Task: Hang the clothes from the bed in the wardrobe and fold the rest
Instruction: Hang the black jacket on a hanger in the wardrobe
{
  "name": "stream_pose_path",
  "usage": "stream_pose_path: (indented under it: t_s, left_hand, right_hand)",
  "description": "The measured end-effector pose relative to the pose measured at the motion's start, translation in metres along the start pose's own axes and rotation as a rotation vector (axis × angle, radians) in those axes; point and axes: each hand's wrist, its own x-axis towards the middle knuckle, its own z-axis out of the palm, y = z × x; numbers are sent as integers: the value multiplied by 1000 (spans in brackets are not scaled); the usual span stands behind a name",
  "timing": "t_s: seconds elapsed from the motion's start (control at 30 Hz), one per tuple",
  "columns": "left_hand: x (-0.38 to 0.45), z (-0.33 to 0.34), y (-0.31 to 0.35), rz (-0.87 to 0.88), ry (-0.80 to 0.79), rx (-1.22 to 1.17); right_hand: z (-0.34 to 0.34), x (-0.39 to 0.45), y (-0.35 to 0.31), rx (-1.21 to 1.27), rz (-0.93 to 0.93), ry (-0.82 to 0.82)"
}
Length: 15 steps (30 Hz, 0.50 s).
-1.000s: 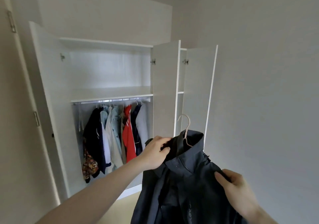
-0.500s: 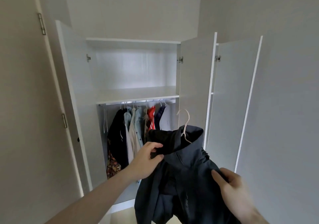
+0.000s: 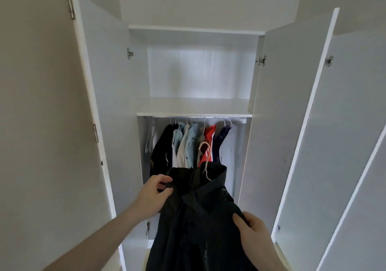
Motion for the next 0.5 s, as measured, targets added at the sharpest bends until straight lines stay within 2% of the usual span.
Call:
stream_pose_path:
  t_s: [0.13, 0.2, 0.37, 0.43, 0.5]
  left_hand:
    - [7, 10, 4, -39, 185, 108]
    - [7, 17, 5, -59, 217, 118]
    - [12, 41, 13, -197, -74, 13]
    - [35, 47, 12, -248, -109, -8]
    - [64, 49, 3, -298, -70, -42]
  right_hand:
    - [26, 50, -2, 55, 17, -101]
    - [42, 76, -4, 62, -2, -159]
    - [91, 116, -16, 124, -65, -267]
    - [113, 132, -24, 150, -85, -298]
    - [136, 146, -31, 162, -108, -353]
